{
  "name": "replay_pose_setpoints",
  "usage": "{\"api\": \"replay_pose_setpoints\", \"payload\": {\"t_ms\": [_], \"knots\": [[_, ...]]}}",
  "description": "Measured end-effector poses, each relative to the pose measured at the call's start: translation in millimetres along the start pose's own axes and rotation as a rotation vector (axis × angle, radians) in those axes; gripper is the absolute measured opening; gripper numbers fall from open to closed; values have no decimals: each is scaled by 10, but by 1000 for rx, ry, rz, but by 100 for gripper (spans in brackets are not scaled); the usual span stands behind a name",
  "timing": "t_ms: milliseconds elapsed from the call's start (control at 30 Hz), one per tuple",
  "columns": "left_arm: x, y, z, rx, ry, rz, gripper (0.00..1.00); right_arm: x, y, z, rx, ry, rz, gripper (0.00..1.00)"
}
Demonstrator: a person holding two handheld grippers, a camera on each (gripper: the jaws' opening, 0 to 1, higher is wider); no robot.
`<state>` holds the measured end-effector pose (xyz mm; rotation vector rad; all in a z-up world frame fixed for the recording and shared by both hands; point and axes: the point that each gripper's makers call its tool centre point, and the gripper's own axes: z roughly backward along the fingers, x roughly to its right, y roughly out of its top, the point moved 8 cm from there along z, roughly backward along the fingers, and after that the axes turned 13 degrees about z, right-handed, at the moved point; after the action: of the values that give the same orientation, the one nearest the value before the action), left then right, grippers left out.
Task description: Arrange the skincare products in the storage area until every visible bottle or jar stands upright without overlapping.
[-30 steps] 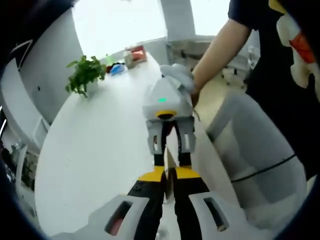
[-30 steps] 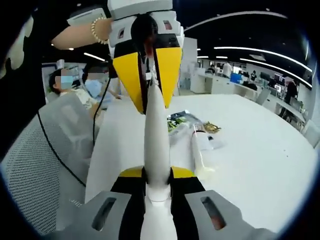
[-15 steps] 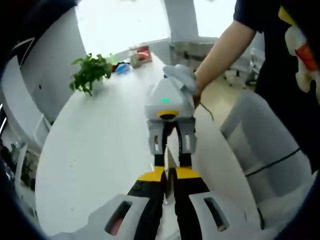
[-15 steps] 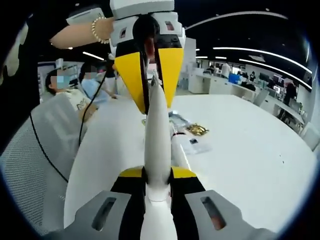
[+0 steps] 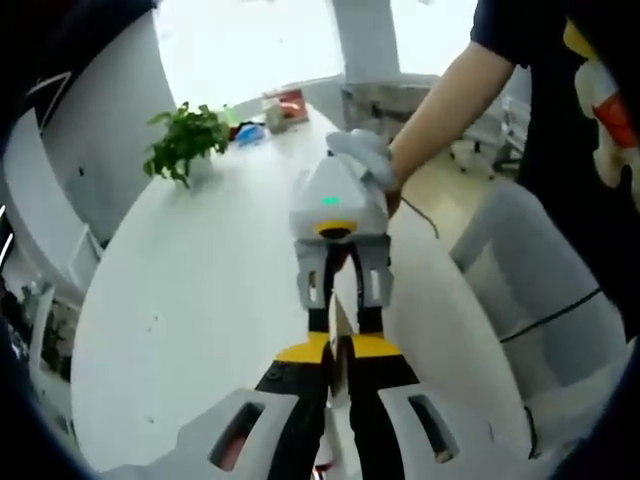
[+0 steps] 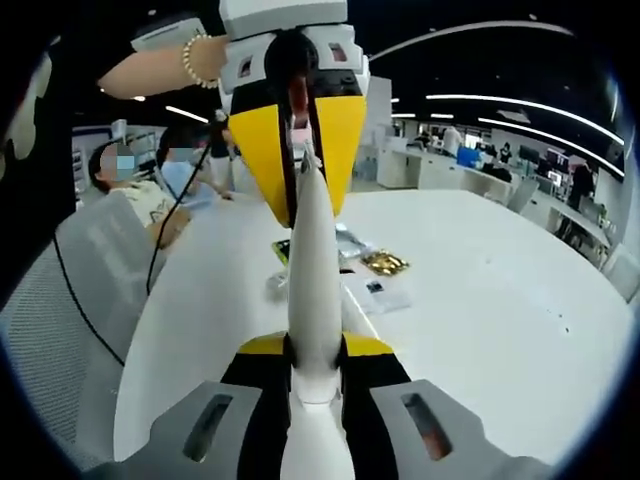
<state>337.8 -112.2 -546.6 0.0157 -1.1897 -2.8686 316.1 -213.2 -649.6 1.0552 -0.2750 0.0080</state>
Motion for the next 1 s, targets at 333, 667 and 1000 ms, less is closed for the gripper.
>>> {"api": "replay_pose_setpoints", "payload": {"t_ms": [333, 667, 1000], "knots": [[16, -52, -25, -15, 27, 36, 11, 52, -11, -7, 5, 69, 10, 17], [30, -121, -60, -35, 32, 60, 14, 54, -9, -7, 24, 121, 5, 18], [70, -105, -68, -38, 18, 67, 14, 32, -7, 4, 23, 138, 9, 18]]}}
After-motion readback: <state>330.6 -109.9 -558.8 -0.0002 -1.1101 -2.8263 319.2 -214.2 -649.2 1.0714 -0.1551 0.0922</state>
